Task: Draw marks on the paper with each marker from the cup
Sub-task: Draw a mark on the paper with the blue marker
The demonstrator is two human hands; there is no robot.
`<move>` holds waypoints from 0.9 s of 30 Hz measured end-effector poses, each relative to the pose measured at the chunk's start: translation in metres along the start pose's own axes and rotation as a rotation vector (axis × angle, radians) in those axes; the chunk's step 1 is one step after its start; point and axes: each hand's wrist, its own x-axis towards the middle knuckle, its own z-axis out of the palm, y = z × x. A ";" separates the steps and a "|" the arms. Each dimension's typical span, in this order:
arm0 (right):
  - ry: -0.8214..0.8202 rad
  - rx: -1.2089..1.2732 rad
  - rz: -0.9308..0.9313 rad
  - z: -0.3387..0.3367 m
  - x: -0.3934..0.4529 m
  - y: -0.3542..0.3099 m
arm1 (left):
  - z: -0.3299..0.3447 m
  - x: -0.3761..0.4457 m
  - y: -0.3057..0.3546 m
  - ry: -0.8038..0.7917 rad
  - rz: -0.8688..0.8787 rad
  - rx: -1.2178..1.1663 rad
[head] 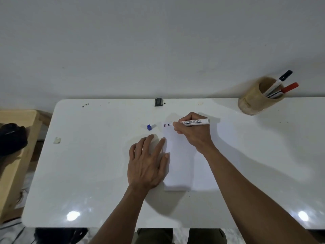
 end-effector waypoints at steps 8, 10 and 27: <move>0.016 0.024 -0.009 0.001 0.001 0.003 | -0.003 0.000 0.002 0.058 0.011 -0.008; 0.017 0.019 -0.004 0.002 0.002 0.003 | -0.002 0.000 0.001 0.056 0.009 -0.004; 0.024 -0.023 0.004 0.003 0.004 0.007 | 0.004 0.000 -0.001 0.105 0.018 0.006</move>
